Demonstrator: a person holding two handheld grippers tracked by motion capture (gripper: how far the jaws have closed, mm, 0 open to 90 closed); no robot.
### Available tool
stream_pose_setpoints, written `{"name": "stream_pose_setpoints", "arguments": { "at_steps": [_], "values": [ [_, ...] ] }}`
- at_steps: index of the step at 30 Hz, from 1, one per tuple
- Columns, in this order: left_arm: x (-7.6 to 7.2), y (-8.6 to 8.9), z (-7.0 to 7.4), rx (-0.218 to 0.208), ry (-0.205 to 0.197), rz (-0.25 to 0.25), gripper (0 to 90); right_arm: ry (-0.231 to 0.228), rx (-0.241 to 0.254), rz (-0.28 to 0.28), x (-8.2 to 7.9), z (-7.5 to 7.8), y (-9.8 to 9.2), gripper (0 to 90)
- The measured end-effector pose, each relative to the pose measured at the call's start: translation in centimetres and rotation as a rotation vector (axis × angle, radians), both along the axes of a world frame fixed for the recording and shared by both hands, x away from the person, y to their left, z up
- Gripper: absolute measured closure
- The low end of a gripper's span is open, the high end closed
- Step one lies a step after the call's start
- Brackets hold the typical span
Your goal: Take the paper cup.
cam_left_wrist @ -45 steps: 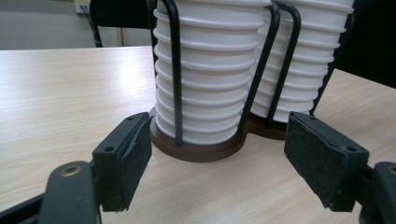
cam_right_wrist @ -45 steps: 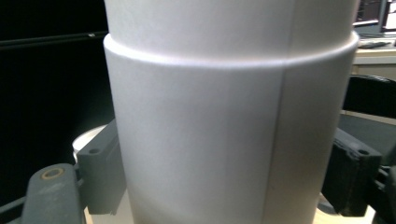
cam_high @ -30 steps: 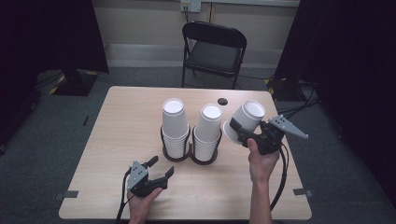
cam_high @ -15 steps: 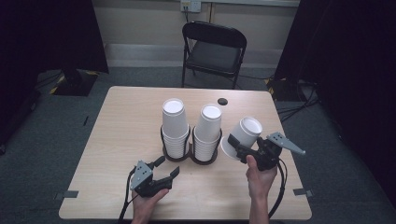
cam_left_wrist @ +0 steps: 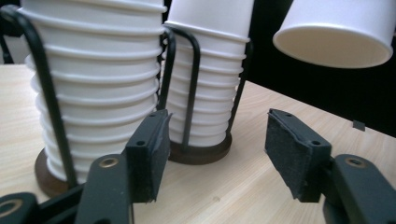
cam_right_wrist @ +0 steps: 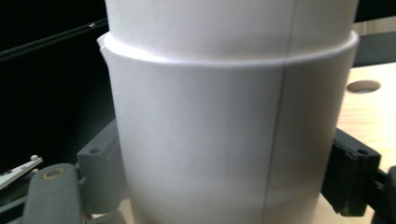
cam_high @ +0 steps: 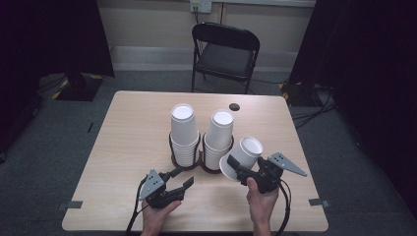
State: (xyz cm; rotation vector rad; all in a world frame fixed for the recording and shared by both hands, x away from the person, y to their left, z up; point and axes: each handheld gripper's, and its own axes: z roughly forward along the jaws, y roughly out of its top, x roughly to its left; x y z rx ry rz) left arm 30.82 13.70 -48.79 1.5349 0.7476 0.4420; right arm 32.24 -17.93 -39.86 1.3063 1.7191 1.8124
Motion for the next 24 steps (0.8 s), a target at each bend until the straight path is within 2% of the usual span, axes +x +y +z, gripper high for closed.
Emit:
{"name": "stream_pose_setpoints", "arguments": {
  "at_steps": [2, 5, 9, 15, 18, 20, 24],
  "values": [
    [0.0, -0.1, 0.0, -0.005, -0.005, -0.012, 49.3, 0.01, 0.013, 0.015, 0.0, -0.3, 0.2, 17.2],
    [0.0, -0.4, 0.2, -0.017, -0.02, -0.012, 50.1, 0.026, 0.01, 0.024, -0.1, -0.8, 0.5, 17.3],
    [0.0, -0.9, 0.3, -0.032, -0.035, -0.039, 51.3, 0.039, 0.049, 0.045, -0.4, -1.4, 0.8, 17.3],
    [0.2, -1.7, 0.3, -0.07, -0.049, -0.066, 50.0, 0.05, 0.114, 0.091, -0.7, -1.8, 1.6, 17.3],
    [0.5, -2.1, 0.4, -0.063, -0.06, -0.083, 47.7, 0.057, 0.133, 0.116, -0.6, -1.8, 1.9, 17.3],
    [0.6, -2.4, 0.3, -0.066, -0.063, -0.087, 49.2, 0.059, 0.135, 0.123, -0.7, -1.7, 2.2, 17.3],
    [0.6, -3.1, 0.1, -0.101, -0.083, -0.09, 52.2, 0.063, 0.139, 0.147, -1.0, -1.8, 2.8, 17.3]
  ]
}}
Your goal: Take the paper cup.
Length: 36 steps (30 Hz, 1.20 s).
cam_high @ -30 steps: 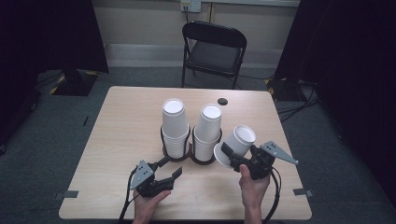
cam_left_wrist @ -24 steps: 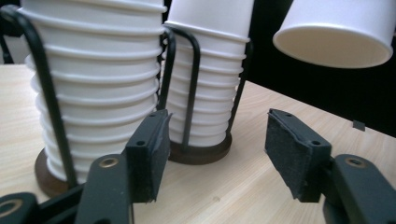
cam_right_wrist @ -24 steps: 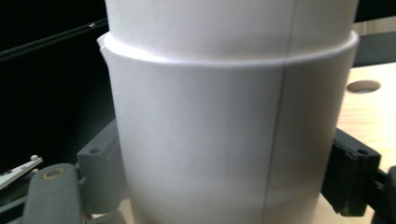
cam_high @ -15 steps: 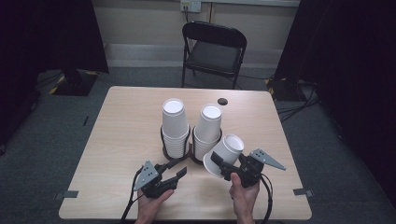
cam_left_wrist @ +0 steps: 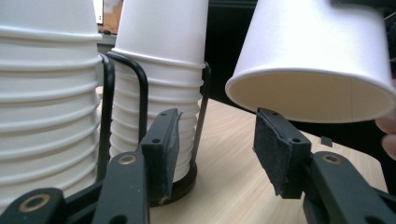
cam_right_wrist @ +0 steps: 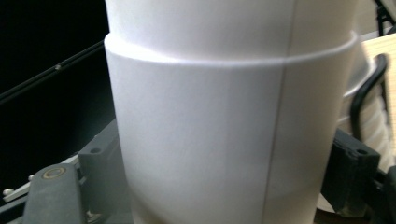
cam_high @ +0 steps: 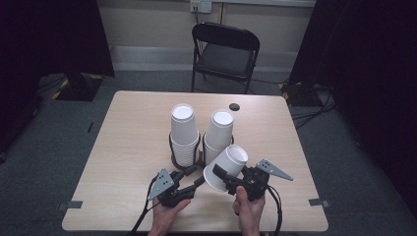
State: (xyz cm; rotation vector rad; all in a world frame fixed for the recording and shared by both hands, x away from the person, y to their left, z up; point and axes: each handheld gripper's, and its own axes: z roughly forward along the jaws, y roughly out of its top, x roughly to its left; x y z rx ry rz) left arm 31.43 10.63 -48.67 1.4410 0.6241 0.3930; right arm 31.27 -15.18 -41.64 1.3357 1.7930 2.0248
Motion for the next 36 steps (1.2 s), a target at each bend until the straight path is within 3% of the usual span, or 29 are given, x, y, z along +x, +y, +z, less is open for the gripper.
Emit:
{"name": "stream_pose_setpoints", "arguments": {
  "at_steps": [12, 20, 22, 24, 26, 28, 36],
  "values": [
    [-0.2, -1.3, 1.2, -0.011, -0.095, 0.036, 54.9, 0.015, 0.003, 0.069, -0.1, -0.3, 1.7, 17.2],
    [-0.2, -2.0, 1.0, -0.009, -0.103, 0.046, 55.9, 0.039, 0.006, 0.097, 0.0, -0.4, 2.3, 17.2],
    [-0.3, -2.1, 1.0, -0.003, -0.107, 0.067, 57.3, 0.046, 0.01, 0.106, 0.1, -0.5, 2.5, 16.9],
    [-0.4, -1.9, 0.9, -0.018, -0.104, 0.079, 66.9, 0.044, 0.009, 0.106, 0.1, -0.5, 2.5, 16.3],
    [-0.3, -1.6, 0.9, -0.006, -0.091, 0.079, 75.4, 0.034, -0.007, 0.105, 0.0, -0.4, 2.6, 15.1],
    [-0.2, -1.4, 0.9, 0.015, -0.087, 0.087, 76.7, 0.033, -0.036, 0.104, 0.1, -0.5, 2.8, 14.6],
    [-0.3, -1.1, 1.0, 0.042, -0.078, 0.046, 82.6, 0.021, -0.019, 0.081, 0.4, -0.6, 2.6, 12.2]
  ]
}}
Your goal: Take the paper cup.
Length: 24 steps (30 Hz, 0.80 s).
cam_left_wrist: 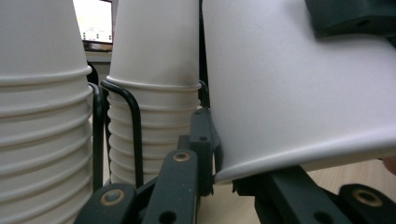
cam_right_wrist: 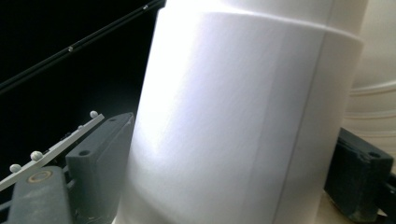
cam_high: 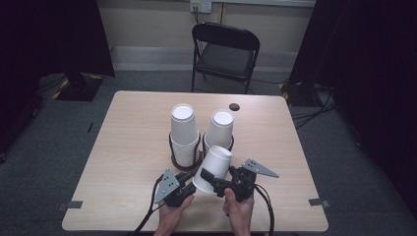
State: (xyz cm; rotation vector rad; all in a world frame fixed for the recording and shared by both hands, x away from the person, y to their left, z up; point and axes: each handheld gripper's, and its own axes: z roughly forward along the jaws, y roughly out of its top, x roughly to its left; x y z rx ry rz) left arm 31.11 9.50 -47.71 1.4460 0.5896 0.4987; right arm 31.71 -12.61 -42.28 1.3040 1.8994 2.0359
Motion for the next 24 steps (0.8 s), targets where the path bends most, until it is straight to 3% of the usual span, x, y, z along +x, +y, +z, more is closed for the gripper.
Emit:
{"name": "stream_pose_setpoints", "arguments": {
  "at_steps": [11, 16, 24],
  "values": [
    [0.2, 0.5, 0.1, 0.008, 0.012, -0.039, 83.8, -0.029, -0.016, -0.005, 0.2, 0.2, -0.2, 10.2],
    [0.2, 0.7, -0.3, 0.003, 0.036, -0.067, 84.1, -0.052, -0.007, -0.043, 0.3, 0.4, -0.6, 11.5],
    [0.2, 1.4, -0.5, 0.057, 0.085, -0.091, 84.1, -0.065, -0.023, -0.089, 0.7, 0.6, -1.5, 13.4]
  ]
}}
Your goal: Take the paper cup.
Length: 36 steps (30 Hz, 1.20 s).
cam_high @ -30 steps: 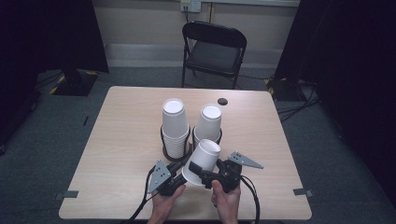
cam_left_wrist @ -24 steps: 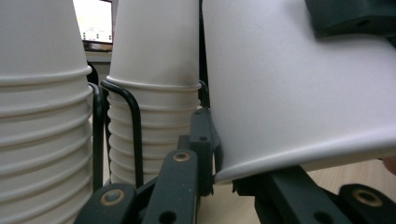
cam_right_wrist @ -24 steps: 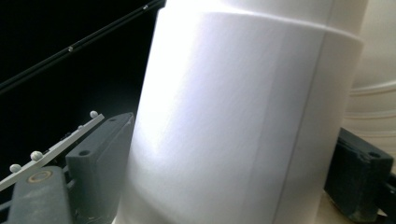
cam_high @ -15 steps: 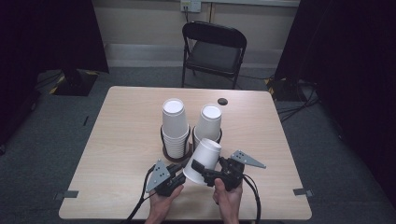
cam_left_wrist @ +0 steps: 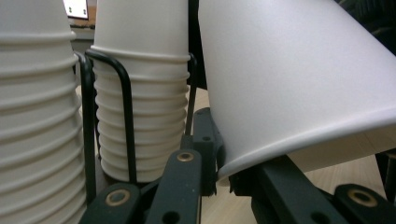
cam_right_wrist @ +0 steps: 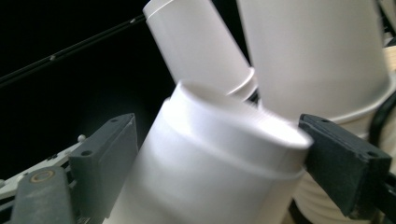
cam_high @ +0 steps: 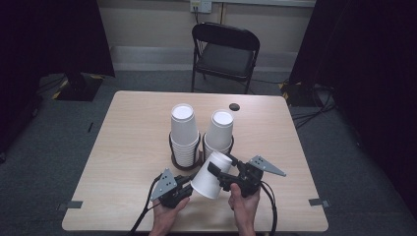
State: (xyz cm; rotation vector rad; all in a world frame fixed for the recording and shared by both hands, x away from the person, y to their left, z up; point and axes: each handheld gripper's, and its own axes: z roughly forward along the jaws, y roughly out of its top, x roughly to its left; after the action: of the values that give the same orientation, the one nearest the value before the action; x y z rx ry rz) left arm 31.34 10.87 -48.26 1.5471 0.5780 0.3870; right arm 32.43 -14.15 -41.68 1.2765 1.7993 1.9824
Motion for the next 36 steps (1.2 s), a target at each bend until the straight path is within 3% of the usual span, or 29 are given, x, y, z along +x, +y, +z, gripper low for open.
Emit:
{"name": "stream_pose_setpoints", "arguments": {
  "at_steps": [9, 13, 15, 18, 25, 29, 36],
  "values": [
    [0.2, 1.0, 0.4, 0.063, 0.043, -0.043, 84.2, -0.021, -0.018, -0.039, 0.0, 0.3, -1.1, 14.5],
    [0.2, 1.3, 1.0, 0.089, 0.075, -0.075, 84.1, -0.034, -0.031, -0.027, -0.1, 0.4, -1.4, 14.8],
    [0.1, 1.3, 1.4, 0.137, 0.066, -0.075, 84.1, -0.037, -0.042, -0.022, -0.1, 0.5, -1.5, 15.3],
    [0.2, 1.4, 1.8, 0.153, 0.072, -0.076, 84.1, -0.05, -0.058, -0.031, -0.3, 0.6, -1.7, 15.3],
    [0.9, 2.2, 2.1, 0.159, 0.14, -0.059, 84.1, -0.093, -0.089, -0.048, -1.0, 0.9, -2.1, 15.3],
    [1.4, 2.6, 2.2, 0.202, 0.189, -0.063, 84.1, -0.105, -0.137, -0.049, -1.3, 0.7, -2.3, 15.3],
    [1.6, 2.7, 2.8, 0.277, 0.199, -0.069, 84.0, -0.108, -0.197, -0.03, -1.8, -0.1, -2.4, 13.7]
  ]
}}
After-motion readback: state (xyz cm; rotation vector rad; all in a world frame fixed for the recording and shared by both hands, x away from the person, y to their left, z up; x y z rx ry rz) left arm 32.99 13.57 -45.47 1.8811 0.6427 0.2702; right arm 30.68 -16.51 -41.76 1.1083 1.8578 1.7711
